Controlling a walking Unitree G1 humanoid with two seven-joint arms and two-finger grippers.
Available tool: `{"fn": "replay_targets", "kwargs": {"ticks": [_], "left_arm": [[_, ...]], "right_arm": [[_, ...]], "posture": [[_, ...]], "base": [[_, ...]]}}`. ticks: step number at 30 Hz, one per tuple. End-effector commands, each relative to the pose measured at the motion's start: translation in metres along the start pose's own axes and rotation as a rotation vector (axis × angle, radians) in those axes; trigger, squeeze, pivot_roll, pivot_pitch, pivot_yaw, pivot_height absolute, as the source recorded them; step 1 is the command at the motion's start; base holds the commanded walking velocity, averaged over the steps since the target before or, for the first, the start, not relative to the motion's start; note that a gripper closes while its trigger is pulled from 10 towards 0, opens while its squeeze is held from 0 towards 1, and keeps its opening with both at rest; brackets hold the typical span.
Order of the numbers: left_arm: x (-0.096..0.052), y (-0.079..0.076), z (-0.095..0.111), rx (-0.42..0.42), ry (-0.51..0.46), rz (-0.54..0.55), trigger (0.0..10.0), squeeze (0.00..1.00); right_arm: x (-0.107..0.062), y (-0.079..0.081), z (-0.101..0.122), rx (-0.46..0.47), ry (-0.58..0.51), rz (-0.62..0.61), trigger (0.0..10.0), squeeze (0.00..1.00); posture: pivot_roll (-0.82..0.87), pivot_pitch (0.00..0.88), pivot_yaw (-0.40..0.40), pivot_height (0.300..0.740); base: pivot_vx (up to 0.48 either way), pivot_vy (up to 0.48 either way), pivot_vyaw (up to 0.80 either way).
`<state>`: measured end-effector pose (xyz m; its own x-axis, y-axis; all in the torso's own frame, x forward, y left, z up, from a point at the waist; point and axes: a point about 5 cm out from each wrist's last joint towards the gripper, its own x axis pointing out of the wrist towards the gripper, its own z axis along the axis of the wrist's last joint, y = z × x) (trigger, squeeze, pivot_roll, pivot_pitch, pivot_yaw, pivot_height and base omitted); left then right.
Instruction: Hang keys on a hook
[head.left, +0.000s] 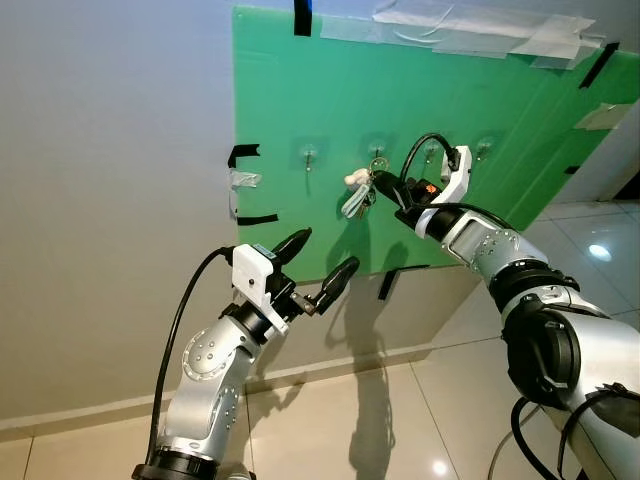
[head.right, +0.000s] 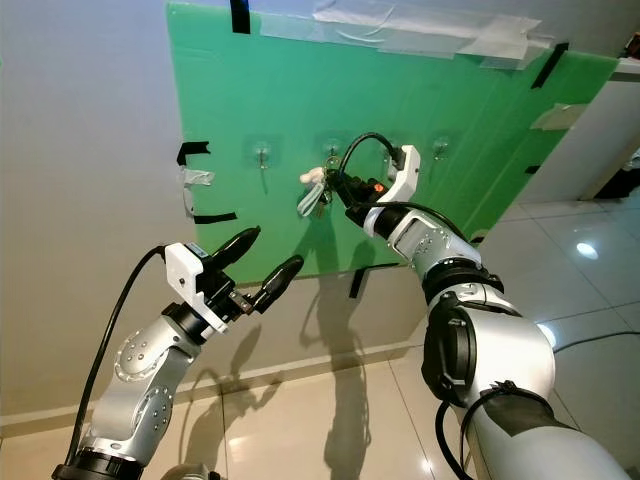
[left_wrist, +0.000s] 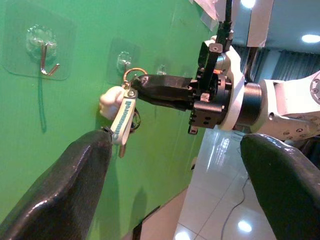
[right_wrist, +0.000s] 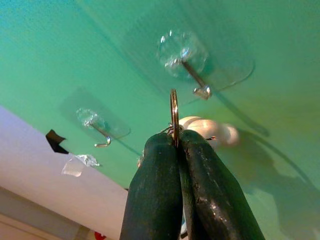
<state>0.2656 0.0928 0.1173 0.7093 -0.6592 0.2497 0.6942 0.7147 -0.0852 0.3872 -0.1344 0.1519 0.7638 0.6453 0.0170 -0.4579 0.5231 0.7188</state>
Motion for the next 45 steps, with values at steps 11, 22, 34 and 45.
{"fn": "replay_targets", "kwargs": {"ticks": [11, 22, 34, 45], "left_arm": [[0.004, -0.001, -0.001, -0.027, 0.009, 0.0, 10.0, 0.0], [0.004, 0.002, -0.002, -0.024, 0.015, 0.002, 10.0, 0.0], [0.006, -0.007, -0.002, -0.014, 0.016, -0.075, 10.0, 0.0], [0.004, -0.009, -0.002, -0.014, 0.022, -0.086, 10.0, 0.0]], "right_arm": [[-0.007, -0.01, -0.011, 0.082, 0.009, -0.048, 0.0, 0.0], [-0.003, -0.004, -0.008, -0.184, 0.042, 0.006, 0.0, 0.0], [0.007, 0.017, 0.022, -0.348, -0.002, 0.102, 0.0, 0.0], [0.005, 0.019, 0.042, -0.244, -0.131, 0.055, 0.0, 0.0]], "posture": [[0.2, 0.0, -0.147, 0.74], [0.2, 0.0, -0.141, 0.74], [0.2, 0.0, -0.138, 0.74], [0.21, 0.0, -0.136, 0.74]], "base": [[0.0, 0.0, 0.0], [0.0, 0.0, 0.0], [0.0, 0.0, 0.0], [0.0, 0.0, 0.0]]}}
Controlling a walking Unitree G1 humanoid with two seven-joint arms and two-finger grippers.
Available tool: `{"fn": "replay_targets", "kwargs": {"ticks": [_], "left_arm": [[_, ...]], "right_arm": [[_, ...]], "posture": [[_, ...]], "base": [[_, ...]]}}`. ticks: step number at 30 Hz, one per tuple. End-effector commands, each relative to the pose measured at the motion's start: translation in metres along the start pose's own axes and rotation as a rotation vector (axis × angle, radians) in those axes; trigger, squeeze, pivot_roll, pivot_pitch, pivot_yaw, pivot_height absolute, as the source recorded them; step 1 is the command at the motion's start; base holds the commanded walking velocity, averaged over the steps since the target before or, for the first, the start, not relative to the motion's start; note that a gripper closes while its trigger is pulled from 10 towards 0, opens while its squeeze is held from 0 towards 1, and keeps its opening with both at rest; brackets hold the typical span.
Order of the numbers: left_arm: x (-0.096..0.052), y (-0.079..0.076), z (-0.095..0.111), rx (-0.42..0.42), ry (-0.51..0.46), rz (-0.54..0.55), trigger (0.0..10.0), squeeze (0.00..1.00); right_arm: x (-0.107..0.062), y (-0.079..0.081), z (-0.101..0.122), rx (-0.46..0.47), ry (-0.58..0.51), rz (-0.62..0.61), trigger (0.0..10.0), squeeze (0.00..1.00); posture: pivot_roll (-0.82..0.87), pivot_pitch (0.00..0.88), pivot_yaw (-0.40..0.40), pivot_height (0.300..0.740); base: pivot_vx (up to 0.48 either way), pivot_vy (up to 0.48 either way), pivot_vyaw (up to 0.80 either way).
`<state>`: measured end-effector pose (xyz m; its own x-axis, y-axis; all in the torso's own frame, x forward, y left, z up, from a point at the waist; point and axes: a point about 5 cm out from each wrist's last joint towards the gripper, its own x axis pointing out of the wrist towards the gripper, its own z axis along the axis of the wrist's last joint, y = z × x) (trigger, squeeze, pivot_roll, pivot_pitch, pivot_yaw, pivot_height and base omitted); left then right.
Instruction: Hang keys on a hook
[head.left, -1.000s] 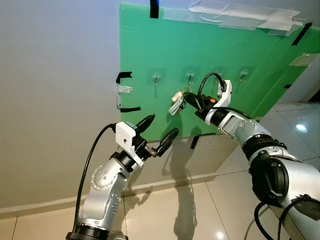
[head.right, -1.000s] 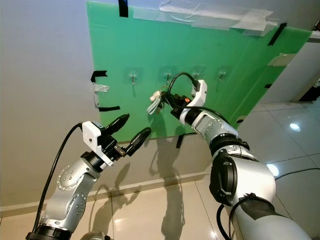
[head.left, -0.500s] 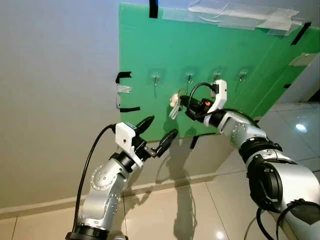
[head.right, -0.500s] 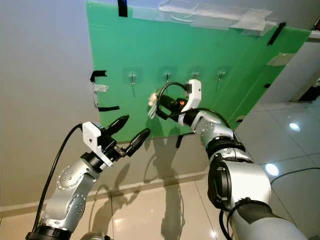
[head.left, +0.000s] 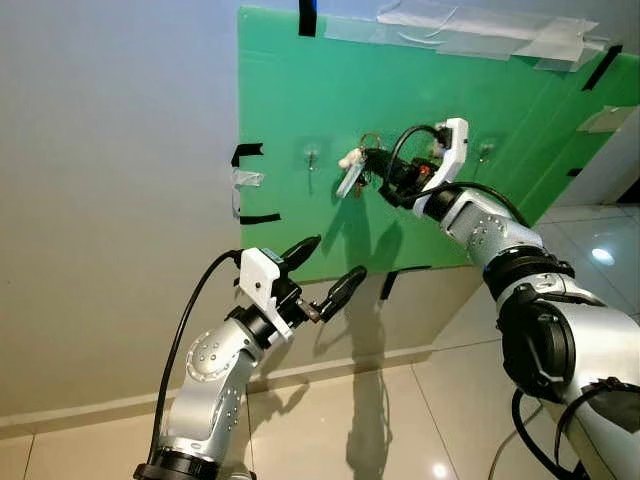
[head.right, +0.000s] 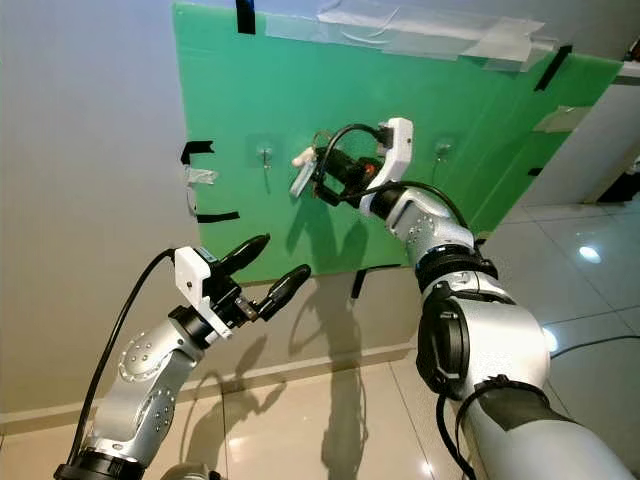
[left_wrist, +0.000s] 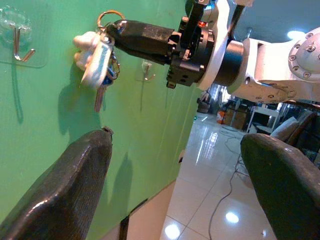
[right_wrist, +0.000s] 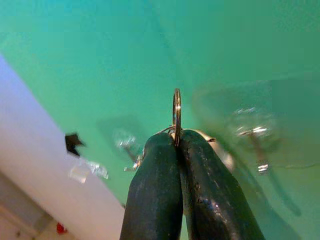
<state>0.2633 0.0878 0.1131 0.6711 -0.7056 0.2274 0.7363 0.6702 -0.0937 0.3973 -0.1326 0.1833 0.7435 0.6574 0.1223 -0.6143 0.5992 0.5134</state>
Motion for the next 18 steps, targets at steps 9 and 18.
{"fn": "replay_targets", "kwargs": {"ticks": [9, 18], "left_arm": [[-0.005, -0.003, 0.005, 0.017, 0.012, -0.021, 10.0, 0.0], [-0.007, -0.004, 0.004, 0.011, 0.023, -0.011, 10.0, 0.0]], "right_arm": [[-0.016, -0.021, 0.005, 0.176, -0.119, -0.197, 0.0, 0.0], [-0.019, -0.023, -0.023, 0.081, 0.042, -0.198, 0.0, 0.0]], "posture": [[0.24, 0.0, -0.129, 0.74], [0.23, 0.0, -0.128, 0.74]], "base": [[0.0, 0.0, 0.0], [0.0, 0.0, 0.0]]}}
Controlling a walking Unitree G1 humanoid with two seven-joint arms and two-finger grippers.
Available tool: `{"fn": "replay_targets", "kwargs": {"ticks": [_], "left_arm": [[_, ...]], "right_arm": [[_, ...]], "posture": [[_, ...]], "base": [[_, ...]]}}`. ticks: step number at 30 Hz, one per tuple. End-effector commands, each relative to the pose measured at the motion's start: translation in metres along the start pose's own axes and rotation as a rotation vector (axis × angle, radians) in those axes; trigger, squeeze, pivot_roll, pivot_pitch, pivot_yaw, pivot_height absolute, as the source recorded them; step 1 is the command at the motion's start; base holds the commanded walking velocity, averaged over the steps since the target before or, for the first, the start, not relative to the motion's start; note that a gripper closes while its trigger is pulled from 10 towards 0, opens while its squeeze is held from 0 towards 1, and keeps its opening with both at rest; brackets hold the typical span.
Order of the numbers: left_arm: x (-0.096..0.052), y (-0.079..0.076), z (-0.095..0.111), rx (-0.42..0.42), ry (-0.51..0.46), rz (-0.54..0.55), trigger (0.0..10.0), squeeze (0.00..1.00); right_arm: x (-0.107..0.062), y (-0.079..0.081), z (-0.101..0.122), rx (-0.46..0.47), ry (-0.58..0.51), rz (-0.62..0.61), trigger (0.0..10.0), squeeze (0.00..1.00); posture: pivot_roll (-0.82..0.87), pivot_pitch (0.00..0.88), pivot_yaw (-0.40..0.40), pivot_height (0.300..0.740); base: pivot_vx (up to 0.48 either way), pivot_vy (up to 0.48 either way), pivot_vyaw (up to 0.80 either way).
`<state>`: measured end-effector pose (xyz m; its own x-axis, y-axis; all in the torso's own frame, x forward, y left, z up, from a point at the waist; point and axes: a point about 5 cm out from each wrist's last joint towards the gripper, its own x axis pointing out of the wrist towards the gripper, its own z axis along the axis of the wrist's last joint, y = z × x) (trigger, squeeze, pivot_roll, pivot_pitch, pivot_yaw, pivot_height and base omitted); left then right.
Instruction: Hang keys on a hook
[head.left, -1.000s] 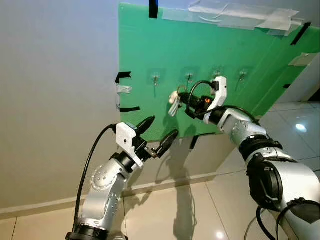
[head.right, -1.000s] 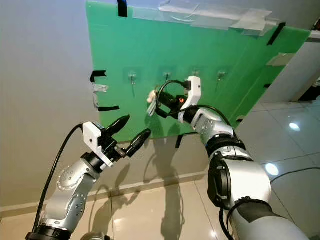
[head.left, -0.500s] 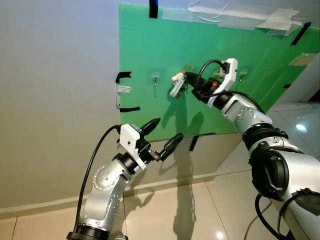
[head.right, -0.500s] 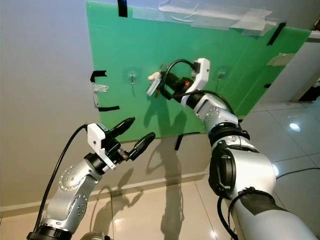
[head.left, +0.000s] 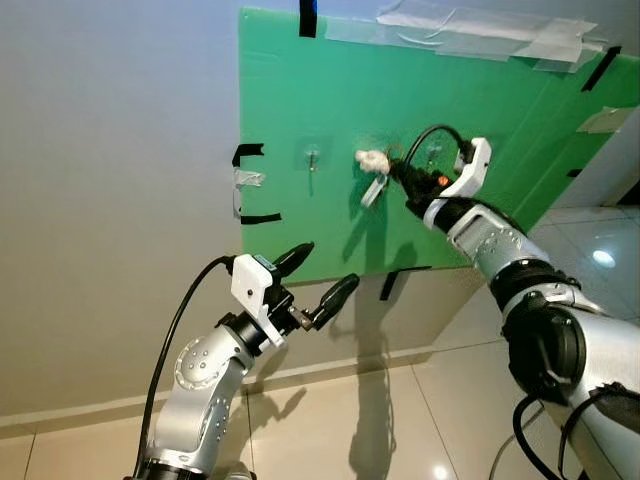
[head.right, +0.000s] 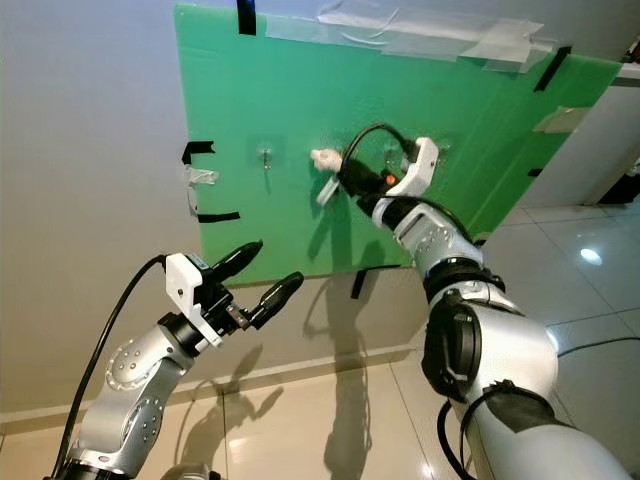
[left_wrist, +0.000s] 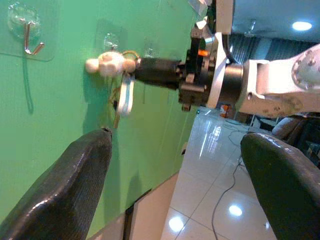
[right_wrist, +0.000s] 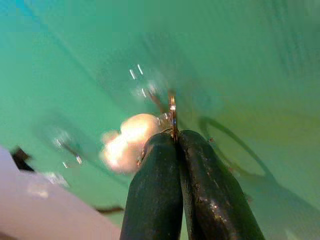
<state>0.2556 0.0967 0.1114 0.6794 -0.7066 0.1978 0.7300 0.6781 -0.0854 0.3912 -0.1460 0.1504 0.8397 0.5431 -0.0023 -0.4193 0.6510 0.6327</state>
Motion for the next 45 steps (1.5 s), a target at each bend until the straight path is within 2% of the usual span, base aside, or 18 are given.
{"fn": "replay_targets", "kwargs": {"ticks": [1, 4, 8, 14, 21, 24, 25, 26, 27, 28, 29, 30, 31, 33, 38, 45], "left_arm": [[0.005, -0.005, 0.003, 0.0, -0.007, -0.018, 10.0, 0.0], [0.005, -0.005, 0.002, -0.003, -0.008, -0.014, 10.0, 0.0], [0.006, -0.005, 0.002, -0.006, -0.009, -0.01, 10.0, 0.0], [0.007, -0.005, 0.002, -0.011, -0.011, -0.009, 10.0, 0.0], [0.008, -0.003, 0.002, -0.009, -0.014, -0.005, 10.0, 0.0], [0.008, -0.003, 0.002, -0.008, -0.014, -0.004, 10.0, 0.0], [0.008, -0.003, 0.003, -0.006, -0.015, -0.003, 10.0, 0.0], [0.008, -0.003, 0.003, -0.006, -0.015, -0.003, 10.0, 0.0], [0.008, -0.002, 0.003, -0.003, -0.017, -0.001, 10.0, 0.0], [0.007, -0.002, 0.003, -0.003, -0.017, 0.0, 10.0, 0.0], [0.007, -0.002, 0.003, -0.003, -0.017, 0.0, 10.0, 0.0], [0.007, -0.002, 0.003, -0.002, -0.018, 0.001, 10.0, 0.0], [0.007, -0.002, 0.003, -0.002, -0.018, 0.001, 10.0, 0.0], [0.008, -0.002, 0.003, -0.002, -0.02, 0.002, 10.0, 0.0], [0.008, -0.003, 0.003, -0.004, -0.023, 0.006, 10.0, 0.0], [0.009, -0.003, 0.003, -0.006, -0.024, 0.005, 10.0, 0.0]], "right_arm": [[-0.001, -0.002, -0.001, -0.084, 0.034, -0.004, 0.0, 0.0], [0.002, 0.007, -0.003, -0.223, 0.081, 0.093, 0.0, 0.0], [0.001, 0.008, -0.003, -0.231, 0.089, 0.112, 0.0, 0.0], [-0.002, 0.003, -0.002, -0.188, 0.074, 0.1, 0.0, 0.0], [-0.001, 0.004, 0.002, -0.225, 0.063, 0.099, 0.0, 0.0], [-0.001, 0.004, 0.002, -0.273, 0.078, 0.086, 0.0, 0.0], [0.0, 0.004, 0.001, -0.362, 0.106, 0.068, 0.0, 0.0], [0.0, 0.004, 0.001, -0.362, 0.106, 0.068, 0.0, 0.0], [0.003, 0.007, 0.002, -0.523, 0.135, 0.059, 0.0, 0.0], [0.004, 0.009, 0.003, -0.58, 0.142, 0.063, 0.0, 0.0], [0.004, 0.009, 0.003, -0.58, 0.142, 0.063, 0.0, 0.0], [0.007, 0.015, 0.007, -0.706, 0.142, 0.076, 0.0, 0.0], [0.007, 0.015, 0.007, -0.706, 0.142, 0.076, 0.0, 0.0], [0.011, 0.024, 0.013, -0.829, 0.109, 0.092, 0.0, 0.0], [0.014, 0.031, 0.024, -0.892, 0.03, 0.091, 0.0, 0.0], [0.015, 0.035, 0.029, -0.915, 0.001, 0.098, 0.0, 0.0]], "posture": [[0.23, 0.0, -0.128, 0.74], [0.22, 0.0, -0.131, 0.74], [0.22, 0.0, -0.132, 0.74], [0.21, 0.0, -0.134, 0.74], [0.22, 0.0, -0.135, 0.74], [0.22, 0.0, -0.136, 0.74], [0.22, 0.0, -0.137, 0.74], [0.22, 0.0, -0.137, 0.74], [0.22, 0.0, -0.138, 0.74], [0.22, 0.0, -0.138, 0.74], [0.22, 0.0, -0.138, 0.74], [0.22, 0.0, -0.138, 0.74], [0.22, 0.0, -0.138, 0.74], [0.22, 0.0, -0.139, 0.74], [0.21, 0.0, -0.143, 0.74], [0.21, 0.0, -0.141, 0.74]], "base": [[0.0, 0.0, 0.0], [0.0, 0.0, 0.0], [0.0, 0.0, 0.0], [0.0, 0.0, 0.0], [0.0, 0.0, 0.0], [0.0, 0.0, 0.0], [0.0, 0.0, 0.0], [0.0, 0.0, 0.0], [0.0, 0.0, 0.0], [0.0, 0.0, 0.0], [0.0, 0.0, 0.0], [0.0, 0.0, 0.0], [0.0, 0.0, 0.0], [0.0, 0.0, 0.0], [0.0, 0.0, 0.0], [0.0, 0.0, 0.0]]}}
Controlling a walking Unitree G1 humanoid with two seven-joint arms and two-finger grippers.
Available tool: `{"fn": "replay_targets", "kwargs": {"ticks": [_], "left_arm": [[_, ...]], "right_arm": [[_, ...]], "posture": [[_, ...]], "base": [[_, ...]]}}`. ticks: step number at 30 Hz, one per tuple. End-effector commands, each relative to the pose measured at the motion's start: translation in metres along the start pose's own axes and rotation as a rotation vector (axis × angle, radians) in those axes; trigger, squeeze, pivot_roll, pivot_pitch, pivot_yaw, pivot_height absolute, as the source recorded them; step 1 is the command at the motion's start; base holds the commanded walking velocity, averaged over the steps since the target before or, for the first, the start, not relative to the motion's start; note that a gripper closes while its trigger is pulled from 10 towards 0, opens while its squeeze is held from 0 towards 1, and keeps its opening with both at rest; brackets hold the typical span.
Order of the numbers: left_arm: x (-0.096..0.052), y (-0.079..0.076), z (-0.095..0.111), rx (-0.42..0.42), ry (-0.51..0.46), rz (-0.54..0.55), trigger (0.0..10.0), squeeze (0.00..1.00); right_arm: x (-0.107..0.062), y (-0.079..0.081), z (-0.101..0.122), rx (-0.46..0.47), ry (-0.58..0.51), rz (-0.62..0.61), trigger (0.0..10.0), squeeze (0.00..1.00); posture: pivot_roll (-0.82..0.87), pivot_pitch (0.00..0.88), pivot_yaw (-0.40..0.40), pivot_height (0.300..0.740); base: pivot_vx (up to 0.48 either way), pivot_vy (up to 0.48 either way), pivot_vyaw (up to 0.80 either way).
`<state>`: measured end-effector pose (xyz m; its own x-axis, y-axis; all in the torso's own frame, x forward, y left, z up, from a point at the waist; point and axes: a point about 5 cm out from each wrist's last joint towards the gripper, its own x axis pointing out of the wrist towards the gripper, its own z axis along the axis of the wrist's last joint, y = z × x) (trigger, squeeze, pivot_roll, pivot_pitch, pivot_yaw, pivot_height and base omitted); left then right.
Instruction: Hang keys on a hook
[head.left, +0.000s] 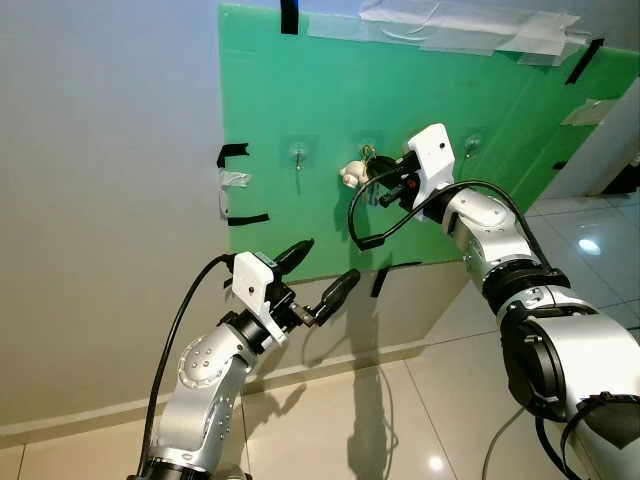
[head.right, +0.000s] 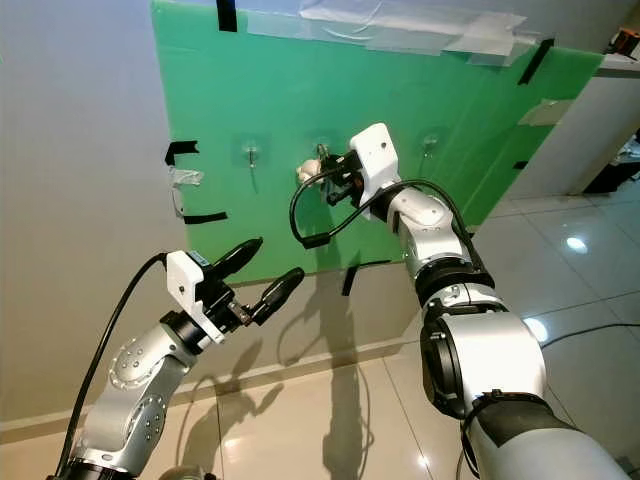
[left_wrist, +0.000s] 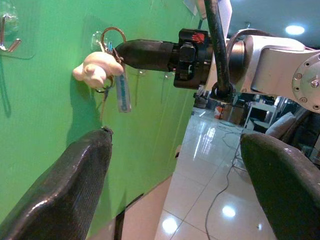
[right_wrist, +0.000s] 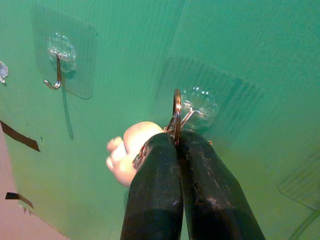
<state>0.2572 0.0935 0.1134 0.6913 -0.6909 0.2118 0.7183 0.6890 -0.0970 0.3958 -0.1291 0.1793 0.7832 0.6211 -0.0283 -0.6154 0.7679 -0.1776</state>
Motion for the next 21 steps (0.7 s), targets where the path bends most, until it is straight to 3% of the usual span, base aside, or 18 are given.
{"fn": "replay_targets", "kwargs": {"ticks": [1, 5, 8, 10, 21], "left_arm": [[0.006, -0.003, 0.001, 0.002, -0.007, -0.014, 10.0, 0.0], [0.006, -0.003, 0.001, 0.002, -0.007, -0.016, 10.0, 0.0], [0.007, -0.004, 0.0, -0.001, -0.007, -0.017, 10.0, 0.0], [0.007, -0.004, 0.0, -0.002, -0.006, -0.016, 10.0, 0.0], [0.008, -0.003, 0.0, -0.001, -0.01, -0.009, 10.0, 0.0]], "right_arm": [[0.001, -0.006, 0.016, -0.056, -0.047, -0.012, 0.0, 0.0], [0.002, -0.005, 0.017, -0.005, -0.066, 0.009, 0.0, 0.0], [0.004, -0.002, 0.017, 0.211, -0.106, 0.095, 0.0, 0.0], [0.003, 0.0, 0.016, 0.281, -0.115, 0.145, 0.0, 0.0], [0.005, 0.0, 0.035, 0.387, -0.229, 0.246, 0.0, 0.0]], "posture": [[0.21, 0.0, -0.14, 0.74], [0.21, 0.0, -0.14, 0.74], [0.2, 0.0, -0.141, 0.74], [0.2, 0.0, -0.142, 0.74], [0.2, 0.0, -0.146, 0.74]], "base": [[0.0, 0.0, 0.0], [0.0, 0.0, 0.0], [0.0, 0.0, 0.0], [0.0, 0.0, 0.0], [0.0, 0.0, 0.0]]}}
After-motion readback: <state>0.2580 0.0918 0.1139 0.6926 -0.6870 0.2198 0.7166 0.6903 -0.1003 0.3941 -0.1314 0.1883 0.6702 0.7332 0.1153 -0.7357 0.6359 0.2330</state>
